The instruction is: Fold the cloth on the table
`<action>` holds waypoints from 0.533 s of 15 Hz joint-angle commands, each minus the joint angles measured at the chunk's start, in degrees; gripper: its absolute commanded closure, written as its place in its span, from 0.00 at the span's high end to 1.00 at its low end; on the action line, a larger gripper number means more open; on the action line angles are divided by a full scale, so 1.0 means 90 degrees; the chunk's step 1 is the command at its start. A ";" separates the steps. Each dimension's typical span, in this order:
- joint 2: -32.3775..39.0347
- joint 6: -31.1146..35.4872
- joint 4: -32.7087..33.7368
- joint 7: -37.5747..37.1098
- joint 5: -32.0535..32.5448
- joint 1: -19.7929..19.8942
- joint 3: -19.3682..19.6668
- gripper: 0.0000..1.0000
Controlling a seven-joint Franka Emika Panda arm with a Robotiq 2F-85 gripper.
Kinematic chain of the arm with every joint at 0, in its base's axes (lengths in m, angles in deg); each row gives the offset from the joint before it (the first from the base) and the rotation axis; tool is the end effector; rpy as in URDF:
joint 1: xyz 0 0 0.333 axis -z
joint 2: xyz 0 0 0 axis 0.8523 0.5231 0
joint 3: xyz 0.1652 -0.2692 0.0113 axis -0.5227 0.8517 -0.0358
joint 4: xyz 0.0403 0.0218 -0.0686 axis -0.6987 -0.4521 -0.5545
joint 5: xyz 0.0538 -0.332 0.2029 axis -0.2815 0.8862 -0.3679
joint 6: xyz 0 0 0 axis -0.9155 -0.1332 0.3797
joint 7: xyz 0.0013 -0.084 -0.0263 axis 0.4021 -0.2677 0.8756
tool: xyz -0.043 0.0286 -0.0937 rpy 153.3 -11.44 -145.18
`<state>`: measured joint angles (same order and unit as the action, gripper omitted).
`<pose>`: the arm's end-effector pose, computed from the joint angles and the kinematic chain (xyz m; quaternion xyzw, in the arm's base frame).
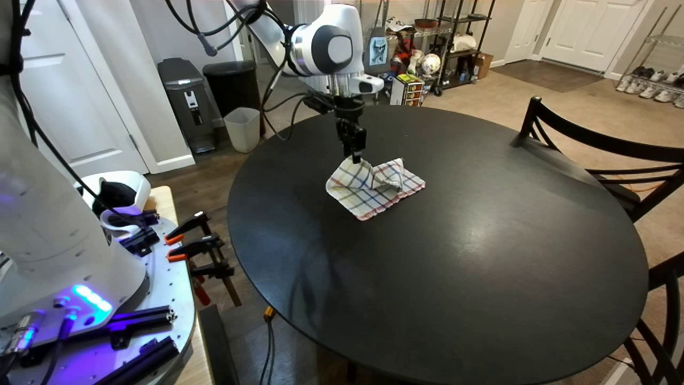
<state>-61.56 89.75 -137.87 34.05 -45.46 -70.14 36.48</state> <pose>0.5979 0.0924 0.2248 0.9926 -0.0666 0.0061 0.1011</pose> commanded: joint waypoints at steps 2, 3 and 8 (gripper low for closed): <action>-0.0094 -0.0071 -0.0155 0.0149 -0.0149 -0.0009 -0.0040 0.22; -0.0089 -0.0058 -0.0161 0.0160 -0.0146 -0.0004 -0.0044 0.15; -0.0080 -0.0062 -0.0164 0.0142 -0.0110 -0.0019 -0.0028 0.00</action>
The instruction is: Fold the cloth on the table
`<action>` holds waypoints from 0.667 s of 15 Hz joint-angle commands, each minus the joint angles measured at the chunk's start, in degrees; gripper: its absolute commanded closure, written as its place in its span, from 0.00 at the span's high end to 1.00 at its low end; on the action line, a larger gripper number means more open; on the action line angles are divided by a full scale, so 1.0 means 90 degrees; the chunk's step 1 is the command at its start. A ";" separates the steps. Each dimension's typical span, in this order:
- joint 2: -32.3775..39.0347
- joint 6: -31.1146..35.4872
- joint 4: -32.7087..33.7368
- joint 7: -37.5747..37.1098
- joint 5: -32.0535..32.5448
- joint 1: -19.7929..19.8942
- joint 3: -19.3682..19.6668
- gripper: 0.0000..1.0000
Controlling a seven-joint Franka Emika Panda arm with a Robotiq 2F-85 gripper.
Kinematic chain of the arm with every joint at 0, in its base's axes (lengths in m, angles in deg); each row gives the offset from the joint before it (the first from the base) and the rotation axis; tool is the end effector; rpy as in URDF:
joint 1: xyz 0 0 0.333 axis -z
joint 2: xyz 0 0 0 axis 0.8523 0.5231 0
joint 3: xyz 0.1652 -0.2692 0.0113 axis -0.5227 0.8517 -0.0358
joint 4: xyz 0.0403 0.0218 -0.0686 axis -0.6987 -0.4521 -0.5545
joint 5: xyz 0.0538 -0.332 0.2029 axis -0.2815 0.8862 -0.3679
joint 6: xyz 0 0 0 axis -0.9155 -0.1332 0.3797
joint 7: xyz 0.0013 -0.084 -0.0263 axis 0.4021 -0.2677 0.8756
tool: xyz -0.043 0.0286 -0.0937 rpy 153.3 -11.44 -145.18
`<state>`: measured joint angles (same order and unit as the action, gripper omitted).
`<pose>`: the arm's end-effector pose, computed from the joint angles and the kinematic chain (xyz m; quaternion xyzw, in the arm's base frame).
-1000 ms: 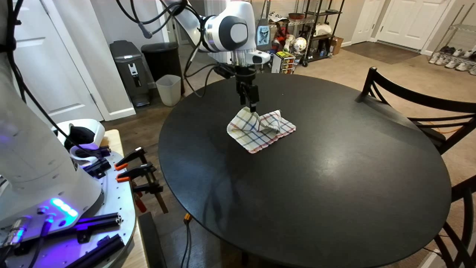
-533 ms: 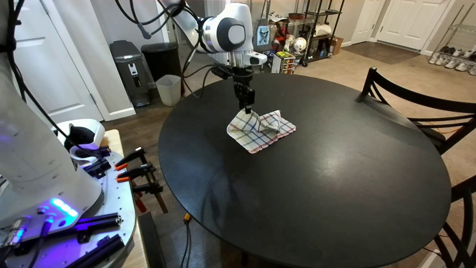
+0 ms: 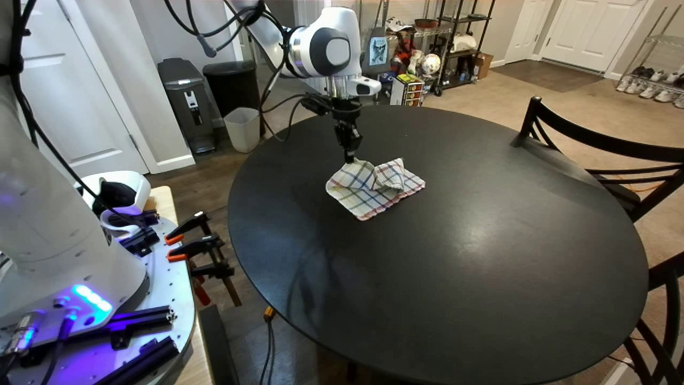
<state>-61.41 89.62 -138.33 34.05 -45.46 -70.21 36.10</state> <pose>0.5938 0.0963 0.2198 0.9929 -0.0627 -0.0002 0.1014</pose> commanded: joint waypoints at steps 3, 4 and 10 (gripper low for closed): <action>-0.0098 -0.0017 -0.0117 -0.0138 0.0105 -0.0141 0.0160 0.00; -0.0099 -0.0022 -0.0116 -0.0207 0.0162 -0.0181 0.0205 0.00; -0.0106 -0.0269 -0.0070 -0.0706 0.0786 -0.0504 0.0548 0.00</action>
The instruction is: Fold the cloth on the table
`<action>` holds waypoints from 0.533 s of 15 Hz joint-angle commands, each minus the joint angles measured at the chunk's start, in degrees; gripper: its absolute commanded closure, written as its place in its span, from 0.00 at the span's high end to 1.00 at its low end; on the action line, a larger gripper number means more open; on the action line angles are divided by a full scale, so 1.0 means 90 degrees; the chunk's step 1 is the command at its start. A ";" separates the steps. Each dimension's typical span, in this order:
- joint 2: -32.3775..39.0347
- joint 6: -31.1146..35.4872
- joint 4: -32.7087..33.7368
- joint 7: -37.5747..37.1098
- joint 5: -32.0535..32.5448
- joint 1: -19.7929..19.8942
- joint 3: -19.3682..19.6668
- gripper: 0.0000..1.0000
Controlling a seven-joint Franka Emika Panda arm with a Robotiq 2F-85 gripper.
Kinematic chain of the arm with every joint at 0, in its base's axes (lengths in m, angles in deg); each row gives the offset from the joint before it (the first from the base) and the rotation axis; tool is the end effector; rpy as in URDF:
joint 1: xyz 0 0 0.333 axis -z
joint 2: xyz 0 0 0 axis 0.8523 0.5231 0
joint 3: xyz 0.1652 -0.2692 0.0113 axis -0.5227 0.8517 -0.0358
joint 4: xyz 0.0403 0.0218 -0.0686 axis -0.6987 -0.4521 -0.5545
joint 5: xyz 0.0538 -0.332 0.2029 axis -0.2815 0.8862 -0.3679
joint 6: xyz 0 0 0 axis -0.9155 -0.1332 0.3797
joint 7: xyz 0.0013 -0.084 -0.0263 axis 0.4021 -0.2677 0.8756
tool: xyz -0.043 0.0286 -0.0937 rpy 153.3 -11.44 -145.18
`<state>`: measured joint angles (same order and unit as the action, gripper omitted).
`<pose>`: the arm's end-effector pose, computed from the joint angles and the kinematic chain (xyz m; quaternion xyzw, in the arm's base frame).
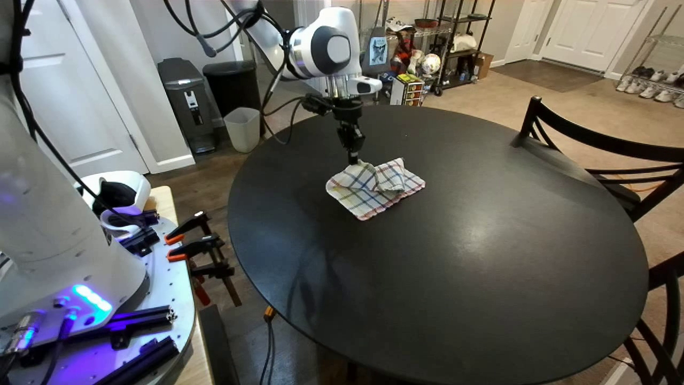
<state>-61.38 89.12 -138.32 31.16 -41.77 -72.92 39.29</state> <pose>0.5941 0.0910 0.2201 0.9887 -0.0651 0.0090 0.1347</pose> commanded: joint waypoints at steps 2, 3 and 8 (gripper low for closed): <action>-0.0111 -0.0364 -0.0054 -0.0558 0.0570 -0.0254 0.0229 0.00; -0.0111 -0.0509 -0.0032 -0.0665 0.0668 -0.0291 0.0250 0.00; -0.0109 -0.1257 0.0100 -0.1132 0.1069 -0.0373 0.0228 0.00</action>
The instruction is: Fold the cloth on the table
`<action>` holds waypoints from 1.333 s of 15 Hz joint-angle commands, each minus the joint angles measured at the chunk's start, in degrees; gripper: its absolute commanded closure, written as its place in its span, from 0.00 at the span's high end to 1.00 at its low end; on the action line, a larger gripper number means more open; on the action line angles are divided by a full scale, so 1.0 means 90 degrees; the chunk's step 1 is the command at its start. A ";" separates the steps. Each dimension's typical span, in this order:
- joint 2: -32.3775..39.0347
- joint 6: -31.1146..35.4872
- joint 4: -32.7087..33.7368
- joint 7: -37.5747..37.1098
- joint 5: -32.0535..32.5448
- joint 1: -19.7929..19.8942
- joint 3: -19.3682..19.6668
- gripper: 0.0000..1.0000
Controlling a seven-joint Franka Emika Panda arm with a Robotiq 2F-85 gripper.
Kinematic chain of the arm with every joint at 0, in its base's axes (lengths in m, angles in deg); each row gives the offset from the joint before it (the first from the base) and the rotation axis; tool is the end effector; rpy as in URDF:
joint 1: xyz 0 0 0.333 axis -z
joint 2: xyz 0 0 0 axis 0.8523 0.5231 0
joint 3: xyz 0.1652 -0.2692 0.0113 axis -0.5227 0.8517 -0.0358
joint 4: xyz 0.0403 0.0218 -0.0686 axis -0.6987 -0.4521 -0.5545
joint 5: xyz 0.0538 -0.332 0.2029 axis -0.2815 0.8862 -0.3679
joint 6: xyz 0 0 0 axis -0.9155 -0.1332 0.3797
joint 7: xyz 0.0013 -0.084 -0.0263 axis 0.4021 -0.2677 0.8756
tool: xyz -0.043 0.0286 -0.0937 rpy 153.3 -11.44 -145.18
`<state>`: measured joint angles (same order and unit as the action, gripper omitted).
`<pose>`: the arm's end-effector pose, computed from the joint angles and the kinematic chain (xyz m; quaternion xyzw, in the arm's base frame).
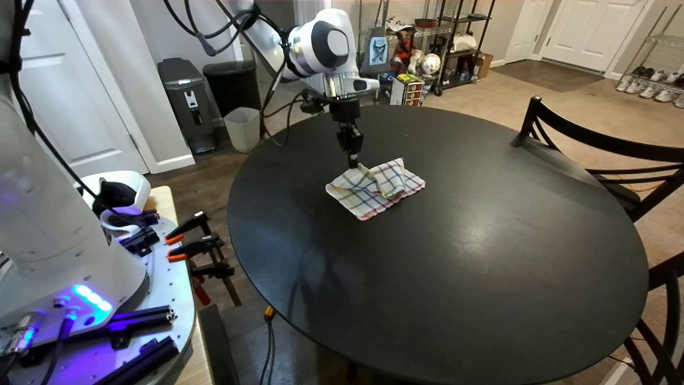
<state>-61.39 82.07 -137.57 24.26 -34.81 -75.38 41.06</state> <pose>0.5866 0.0888 0.2189 0.9748 -0.0811 -0.0079 0.2077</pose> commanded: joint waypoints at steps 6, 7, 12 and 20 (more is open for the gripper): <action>-0.0658 -0.1362 -0.0321 -0.0359 0.0654 0.0218 0.0051 0.00; -0.0664 -0.1351 -0.0307 -0.0239 0.0570 0.0364 0.0024 0.00; -0.0566 -0.0740 -0.0334 0.0453 -0.0053 0.1094 -0.0118 0.00; -0.0284 -0.0539 -0.0111 0.1261 -0.0895 0.1261 -0.0227 0.53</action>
<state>-63.43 76.40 -138.64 33.01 -41.01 -64.55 39.71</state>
